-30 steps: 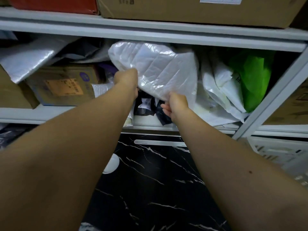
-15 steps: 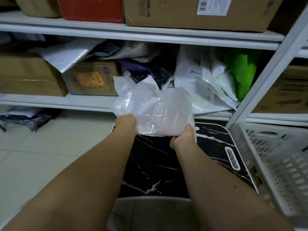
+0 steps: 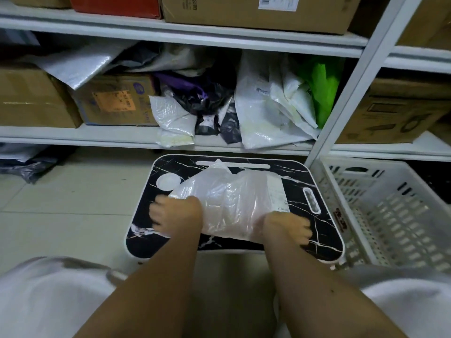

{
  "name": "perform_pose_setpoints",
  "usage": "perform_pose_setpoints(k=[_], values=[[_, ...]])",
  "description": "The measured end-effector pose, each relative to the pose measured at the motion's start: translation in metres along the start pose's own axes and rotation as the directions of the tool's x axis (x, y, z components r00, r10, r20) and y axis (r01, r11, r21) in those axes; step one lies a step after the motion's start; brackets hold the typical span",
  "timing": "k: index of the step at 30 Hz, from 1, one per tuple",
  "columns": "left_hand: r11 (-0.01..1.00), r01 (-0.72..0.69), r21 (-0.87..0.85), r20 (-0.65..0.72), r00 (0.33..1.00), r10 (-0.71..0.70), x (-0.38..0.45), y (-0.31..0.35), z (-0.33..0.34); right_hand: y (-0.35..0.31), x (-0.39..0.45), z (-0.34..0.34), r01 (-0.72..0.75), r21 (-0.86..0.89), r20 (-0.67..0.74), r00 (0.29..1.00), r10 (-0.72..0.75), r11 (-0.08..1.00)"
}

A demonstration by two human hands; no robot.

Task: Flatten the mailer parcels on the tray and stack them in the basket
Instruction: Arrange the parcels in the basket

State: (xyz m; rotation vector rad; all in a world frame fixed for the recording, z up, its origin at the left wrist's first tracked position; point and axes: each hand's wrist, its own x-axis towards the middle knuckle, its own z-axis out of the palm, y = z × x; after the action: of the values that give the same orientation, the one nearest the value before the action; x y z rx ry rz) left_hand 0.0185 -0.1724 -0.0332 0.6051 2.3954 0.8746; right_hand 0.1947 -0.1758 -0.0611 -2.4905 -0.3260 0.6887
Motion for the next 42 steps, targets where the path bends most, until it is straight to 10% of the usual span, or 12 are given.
perform_pose_setpoints(k=[2,4,7,13,24,27,30,34,42], values=[[0.812,-0.502,0.297,-0.037,0.844,0.535,0.000,-0.004,0.009,-0.011,-0.013,0.000,0.324,-0.113,-0.182,0.923,-0.340,0.939],[0.402,-0.795,0.454,0.153,0.514,0.844,-0.005,-0.005,0.020,-0.012,-0.032,0.005,0.709,-0.236,-0.160,0.646,-0.746,0.665],[0.085,-0.862,0.499,0.447,0.341,0.827,-0.007,-0.002,0.033,-0.009,-0.042,0.024,0.910,-0.310,0.099,0.318,-0.943,0.274],[-0.123,-0.884,0.451,0.677,0.250,0.692,0.007,-0.029,0.057,0.034,0.010,0.043,0.905,-0.415,0.384,0.272,-0.882,0.098],[-0.072,-0.918,0.389,0.755,0.273,0.596,0.004,-0.047,0.083,0.041,0.013,0.052,0.875,-0.474,0.504,0.366,-0.782,0.104],[0.058,-0.927,0.370,0.630,0.297,0.717,0.000,-0.015,0.083,0.008,0.009,0.052,0.884,-0.459,0.338,0.268,-0.902,0.091],[-0.049,-0.877,0.477,0.592,0.279,0.756,0.012,-0.001,0.088,-0.022,0.022,0.053,0.887,-0.462,0.278,0.149,-0.949,0.004],[-0.053,-0.856,0.514,0.679,0.368,0.636,0.037,-0.021,0.098,-0.015,0.050,0.059,0.857,-0.506,0.576,0.250,-0.778,-0.100],[0.021,-0.848,0.529,0.686,0.442,0.578,0.055,-0.008,0.111,-0.031,0.066,0.074,0.858,-0.513,0.617,0.355,-0.702,-0.017]])
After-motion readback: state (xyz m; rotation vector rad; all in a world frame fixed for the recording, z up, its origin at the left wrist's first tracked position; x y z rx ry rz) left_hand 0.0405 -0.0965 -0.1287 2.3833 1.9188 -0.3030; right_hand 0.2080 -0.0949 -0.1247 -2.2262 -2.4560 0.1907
